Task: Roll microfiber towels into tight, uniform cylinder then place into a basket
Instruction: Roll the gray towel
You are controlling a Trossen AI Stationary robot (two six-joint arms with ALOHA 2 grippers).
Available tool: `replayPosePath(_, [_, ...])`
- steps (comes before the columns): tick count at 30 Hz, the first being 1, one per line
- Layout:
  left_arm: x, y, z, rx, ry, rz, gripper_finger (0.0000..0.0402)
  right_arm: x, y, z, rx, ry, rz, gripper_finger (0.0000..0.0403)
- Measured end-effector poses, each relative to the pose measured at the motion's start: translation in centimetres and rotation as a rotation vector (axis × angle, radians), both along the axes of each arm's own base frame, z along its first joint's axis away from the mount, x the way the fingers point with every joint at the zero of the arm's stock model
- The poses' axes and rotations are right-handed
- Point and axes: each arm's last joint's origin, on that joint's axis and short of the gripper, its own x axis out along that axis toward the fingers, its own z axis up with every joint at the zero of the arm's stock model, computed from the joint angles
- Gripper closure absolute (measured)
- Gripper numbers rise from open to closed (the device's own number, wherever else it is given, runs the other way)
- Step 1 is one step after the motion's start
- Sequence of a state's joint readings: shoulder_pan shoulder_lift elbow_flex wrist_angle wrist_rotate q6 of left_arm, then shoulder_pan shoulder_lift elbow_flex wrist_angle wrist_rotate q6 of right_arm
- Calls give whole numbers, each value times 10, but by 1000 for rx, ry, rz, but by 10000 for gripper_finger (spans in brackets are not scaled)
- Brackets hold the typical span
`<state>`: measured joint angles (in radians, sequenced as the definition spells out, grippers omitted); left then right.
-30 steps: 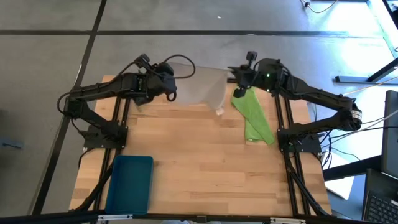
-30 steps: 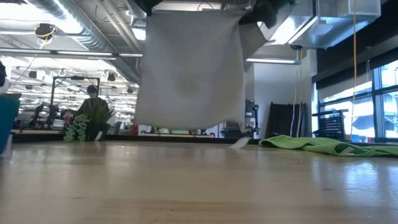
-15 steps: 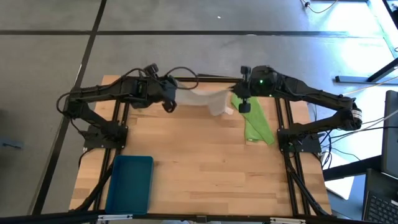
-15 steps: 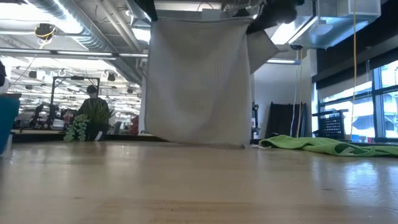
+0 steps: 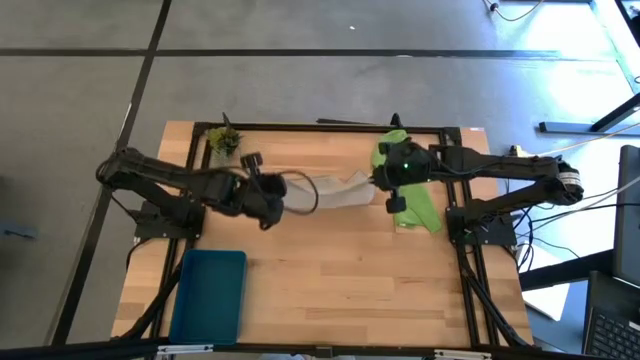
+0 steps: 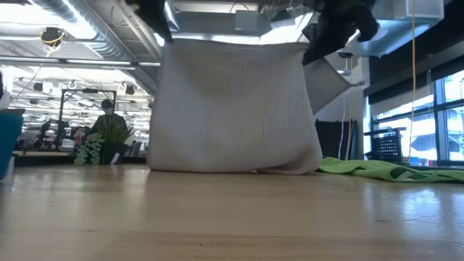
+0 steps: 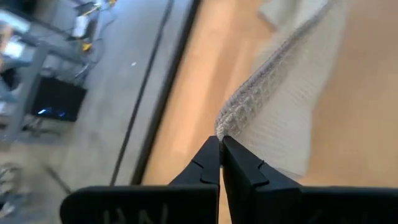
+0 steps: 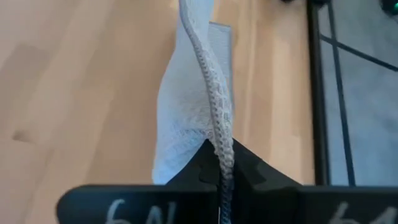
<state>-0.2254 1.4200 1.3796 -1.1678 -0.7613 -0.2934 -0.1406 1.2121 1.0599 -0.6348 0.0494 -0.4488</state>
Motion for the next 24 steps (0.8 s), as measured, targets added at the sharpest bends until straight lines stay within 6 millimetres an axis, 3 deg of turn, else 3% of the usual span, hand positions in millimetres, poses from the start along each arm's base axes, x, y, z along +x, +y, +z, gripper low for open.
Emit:
replayPosePath(5, [-3, -14, 1, 60, -18, -33, 402, 4, 5, 3, -39, -39, 8, 394])
replayPosePath(13, [-2, 6, 14, 182, -79, 85, 402, 8, -11, 11, -202, -111, -79, 398])
replayPosePath(18, [1, 27, 36, 198, -129, 160, 402, 9, -23, 20, -269, -164, -89, 398])
replayPosePath(24, [-3, 50, 81, 208, -228, 219, 402, 5, -39, 55, -307, -241, -153, 399])
